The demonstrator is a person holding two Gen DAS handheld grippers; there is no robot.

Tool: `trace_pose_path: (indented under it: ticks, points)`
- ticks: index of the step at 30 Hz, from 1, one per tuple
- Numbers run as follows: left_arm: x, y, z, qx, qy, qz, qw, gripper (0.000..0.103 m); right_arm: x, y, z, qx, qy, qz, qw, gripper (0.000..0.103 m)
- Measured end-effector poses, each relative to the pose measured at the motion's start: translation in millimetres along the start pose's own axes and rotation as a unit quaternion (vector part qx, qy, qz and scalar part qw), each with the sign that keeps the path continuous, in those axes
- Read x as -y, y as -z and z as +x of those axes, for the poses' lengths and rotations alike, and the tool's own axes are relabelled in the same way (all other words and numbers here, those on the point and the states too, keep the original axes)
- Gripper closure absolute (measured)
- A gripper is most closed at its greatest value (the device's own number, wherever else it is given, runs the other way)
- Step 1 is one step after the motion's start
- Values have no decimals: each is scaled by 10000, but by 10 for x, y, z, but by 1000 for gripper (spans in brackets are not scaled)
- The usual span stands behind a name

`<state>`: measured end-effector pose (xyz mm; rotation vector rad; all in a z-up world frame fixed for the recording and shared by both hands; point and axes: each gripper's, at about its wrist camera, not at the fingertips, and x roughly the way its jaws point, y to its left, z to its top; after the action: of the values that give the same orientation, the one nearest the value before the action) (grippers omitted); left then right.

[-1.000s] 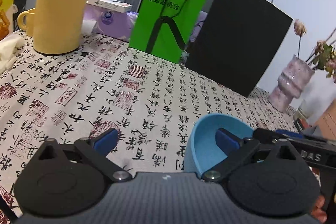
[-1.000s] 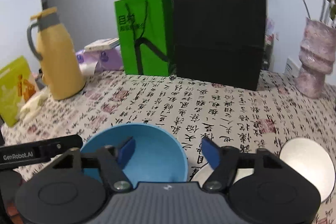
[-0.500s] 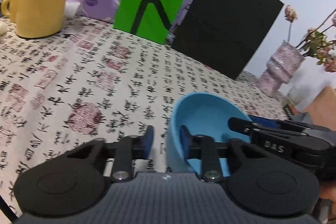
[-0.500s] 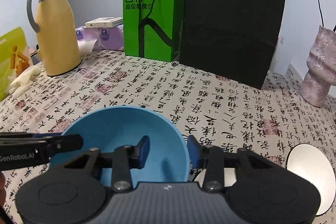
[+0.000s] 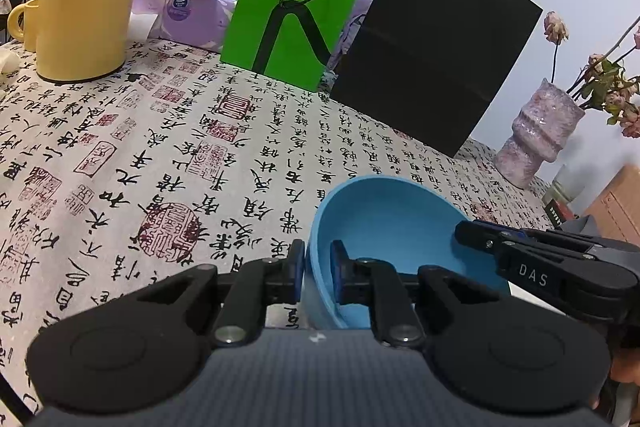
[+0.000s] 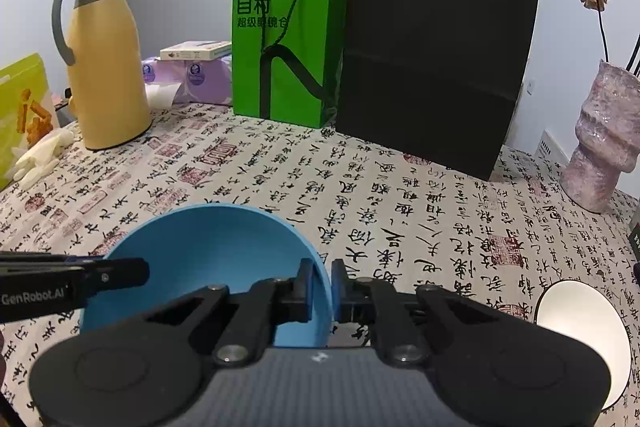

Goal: Organize plates and bowls
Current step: 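Lift the blue bowl and carry it with both grippers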

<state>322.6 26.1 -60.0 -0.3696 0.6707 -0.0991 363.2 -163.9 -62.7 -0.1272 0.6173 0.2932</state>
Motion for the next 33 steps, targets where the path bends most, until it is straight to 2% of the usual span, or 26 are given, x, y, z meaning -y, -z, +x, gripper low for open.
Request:
trace_pose_path:
  ticks: [11, 19, 33]
  points:
    - [4, 0, -175, 365, -128, -79, 9992, 89, -72, -21, -167, 309, -47, 196, 9993, 94]
    - [82, -48, -425, 736, -53, -32, 9973, 89, -91, -32, -320, 478, -19, 323, 9983, 94]
    - [153, -64, -872, 1122, -179, 13, 9935, 89, -179, 28, -640, 746, -207, 730, 9943, 94]
